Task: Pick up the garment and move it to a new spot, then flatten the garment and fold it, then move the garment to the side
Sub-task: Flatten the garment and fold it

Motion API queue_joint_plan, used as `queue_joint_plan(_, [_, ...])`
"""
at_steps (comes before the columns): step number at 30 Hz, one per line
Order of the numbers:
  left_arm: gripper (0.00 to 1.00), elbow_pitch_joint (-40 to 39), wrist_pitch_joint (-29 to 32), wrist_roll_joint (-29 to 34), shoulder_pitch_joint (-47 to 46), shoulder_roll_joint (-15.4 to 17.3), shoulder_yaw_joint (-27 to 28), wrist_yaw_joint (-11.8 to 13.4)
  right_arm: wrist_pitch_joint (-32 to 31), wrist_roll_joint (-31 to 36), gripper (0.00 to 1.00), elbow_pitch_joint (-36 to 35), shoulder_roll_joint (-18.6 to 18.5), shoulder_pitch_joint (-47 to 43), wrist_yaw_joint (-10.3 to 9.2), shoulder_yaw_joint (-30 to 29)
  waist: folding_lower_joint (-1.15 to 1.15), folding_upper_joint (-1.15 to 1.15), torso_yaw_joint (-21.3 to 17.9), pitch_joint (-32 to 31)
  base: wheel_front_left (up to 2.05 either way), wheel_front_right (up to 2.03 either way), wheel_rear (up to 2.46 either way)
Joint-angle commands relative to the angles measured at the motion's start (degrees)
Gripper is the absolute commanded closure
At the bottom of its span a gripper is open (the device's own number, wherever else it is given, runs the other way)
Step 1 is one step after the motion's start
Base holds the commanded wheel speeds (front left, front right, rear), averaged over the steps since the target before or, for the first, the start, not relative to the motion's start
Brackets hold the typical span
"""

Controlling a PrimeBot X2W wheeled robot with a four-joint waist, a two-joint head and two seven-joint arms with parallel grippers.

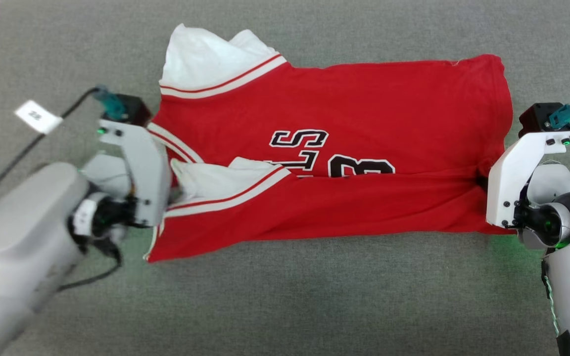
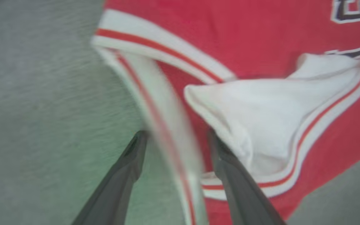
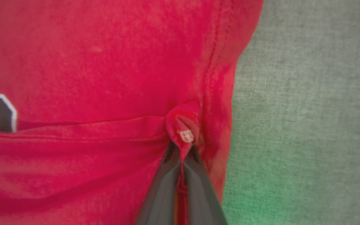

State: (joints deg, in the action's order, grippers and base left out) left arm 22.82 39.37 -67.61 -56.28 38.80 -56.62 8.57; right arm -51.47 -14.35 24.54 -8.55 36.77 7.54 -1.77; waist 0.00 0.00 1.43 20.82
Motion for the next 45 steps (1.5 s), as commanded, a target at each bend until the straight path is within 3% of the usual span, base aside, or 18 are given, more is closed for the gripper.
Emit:
queue_joint_plan(1, [0.0, -0.2, 0.2, 1.5, -1.1, 1.9, -0.2, 1.2, -0.8, 0.5, 1.0, 4.3, 1.3, -4.8, -0.1, 0.5, 0.0, 0.0, 0.0, -0.8, 0.0, 0.0, 0.0])
queue_joint_plan(4, [0.0, -2.6, -1.6, 3.2, -2.1, 2.9, 0.6, 4.0, 0.2, 1.9, 1.0, 5.6, 1.3, -4.8, -0.1, -0.6, 0.0, 0.0, 0.1, -2.1, 0.0, 0.0, 0.0])
queue_joint_plan(5, [0.0, -3.6, -2.1, 3.3, -1.6, 3.3, 0.8, 4.7, 0.6, 2.6, 0.59, 6.2, 1.3, -4.9, -0.1, -0.8, 0.0, 0.0, 0.2, -2.6, 0.0, 0.0, 0.0])
queue_joint_plan(6, [0.0, -4.7, -2.3, 3.4, -0.9, 3.9, 0.9, 5.2, 0.7, 3.1, 0.0, 6.7, 1.4, -5.0, -0.1, -0.8, 0.0, 0.0, 0.2, -3.1, 0.0, 0.0, 0.0])
queue_joint_plan(9, [0.0, -7.4, -2.8, 3.3, 0.6, 4.6, 0.8, 6.0, 1.3, 4.0, 0.0, 7.8, 1.6, -5.1, -0.1, -1.1, 0.0, 0.0, 0.3, -4.3, 0.0, 0.0, 0.0])
queue_joint_plan(15, [0.0, -14.7, -3.8, 2.2, 6.2, 7.0, 0.6, 9.8, 2.0, 5.1, 0.0, 8.8, 1.7, -4.2, -0.1, -1.8, 0.0, 0.0, 0.3, -8.0, 0.0, 0.0, 0.0])
queue_joint_plan(20, [0.0, -19.3, -9.2, 1.4, 11.3, 8.3, 2.1, 11.7, 5.1, 4.6, 0.0, 6.3, 1.1, -3.2, -0.1, -3.0, 0.0, 0.0, 0.3, -10.7, 0.0, 0.0, 0.0])
queue_joint_plan(23, [0.0, -20.8, -13.8, 1.6, 14.3, 9.2, 3.1, 11.5, 7.3, 4.6, 0.0, 4.1, 0.5, -4.0, -0.1, -3.1, 0.0, 0.0, 0.3, -11.9, 0.0, 0.0, 0.0])
queue_joint_plan(26, [0.0, -21.9, -18.9, 2.3, 16.6, 9.7, 4.3, 11.8, 11.3, 3.6, 0.0, 0.3, 0.2, -5.5, -0.09, -3.1, 0.0, 0.0, 0.4, -13.0, 0.0, 0.0, 0.0])
queue_joint_plan(34, [0.0, -25.0, -30.7, 2.5, 21.9, 10.8, 8.4, 12.8, 29.2, 1.0, 0.0, -13.5, -2.2, -13.3, -0.09, 0.8, 0.0, 0.0, 0.2, -13.3, 0.0, 0.0, 0.0])
queue_joint_plan(41, [0.0, -28.7, -39.1, 2.3, 26.5, 12.7, 11.8, 13.4, 44.7, 2.5, 0.0, -22.1, -0.8, -21.8, -0.09, 3.5, 0.0, 0.0, -1.8, -12.2, 0.0, 0.0, 0.0])
queue_joint_plan(45, [0.0, -30.7, -43.0, 3.1, 30.7, 13.5, 11.7, 14.3, 48.9, 3.4, 0.0, -22.5, 0.7, -26.1, -0.09, 3.4, 0.0, 0.0, -2.5, -11.3, 0.0, 0.0, 0.0])
